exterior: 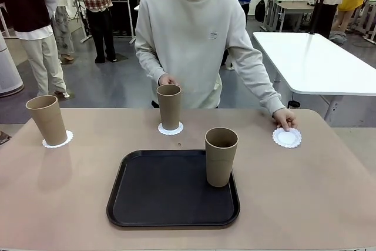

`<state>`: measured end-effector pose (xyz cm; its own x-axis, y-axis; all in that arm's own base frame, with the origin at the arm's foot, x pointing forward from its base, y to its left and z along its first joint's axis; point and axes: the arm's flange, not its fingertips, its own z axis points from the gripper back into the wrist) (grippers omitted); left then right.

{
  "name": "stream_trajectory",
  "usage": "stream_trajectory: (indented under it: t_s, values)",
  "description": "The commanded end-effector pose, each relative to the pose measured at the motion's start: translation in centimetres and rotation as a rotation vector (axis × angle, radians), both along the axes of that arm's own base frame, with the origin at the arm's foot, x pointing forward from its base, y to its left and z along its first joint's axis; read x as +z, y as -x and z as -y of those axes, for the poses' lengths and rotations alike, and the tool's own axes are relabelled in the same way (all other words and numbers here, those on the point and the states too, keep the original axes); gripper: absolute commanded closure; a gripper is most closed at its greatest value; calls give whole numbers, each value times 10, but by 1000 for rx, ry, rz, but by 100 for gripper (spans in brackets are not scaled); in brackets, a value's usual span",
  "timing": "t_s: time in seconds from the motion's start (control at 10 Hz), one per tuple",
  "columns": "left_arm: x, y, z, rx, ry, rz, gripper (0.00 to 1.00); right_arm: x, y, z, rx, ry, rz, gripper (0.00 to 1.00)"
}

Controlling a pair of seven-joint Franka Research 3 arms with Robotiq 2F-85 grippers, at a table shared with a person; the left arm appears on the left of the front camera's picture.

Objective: Place coasters on the table and set cups on them.
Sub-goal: Take one Reusable plastic cup from the Flat Tray and place it on a coaster set by the human.

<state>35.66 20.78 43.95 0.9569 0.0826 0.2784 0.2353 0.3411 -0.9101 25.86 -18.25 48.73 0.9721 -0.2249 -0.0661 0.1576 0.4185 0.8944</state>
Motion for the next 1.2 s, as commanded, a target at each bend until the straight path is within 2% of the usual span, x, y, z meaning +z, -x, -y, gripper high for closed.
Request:
stream_trajectory:
  t_s: [0.0,0.4,0.5,0.6,0.7,0.8,0.9,1.0,1.1]
  values:
    - [-1,1,0,7,5,8,0,0,-1,1,4,-17,24,0]
    - [-1,1,0,7,5,8,0,0,-1,1,4,-17,24,0]
    - [-1,1,0,7,5,8,0,0,0,0,0,0,0,0]
    - [-1,1,0,7,5,8,0,16,-27,-14,71,46,33,0]
    - [-1,1,0,7,5,8,0,32,-55,-22,156,110,112,0]
    - [-1,1,0,7,5,8,0,50,-80,-31,229,253,258,0]
    - [-1,1,0,7,5,8,0,66,-95,-45,313,378,390,0]
    - [-1,1,0,7,5,8,0,82,-106,-69,454,448,537,0]
    - [-1,1,0,7,5,8,0,89,-108,-94,545,527,619,0]
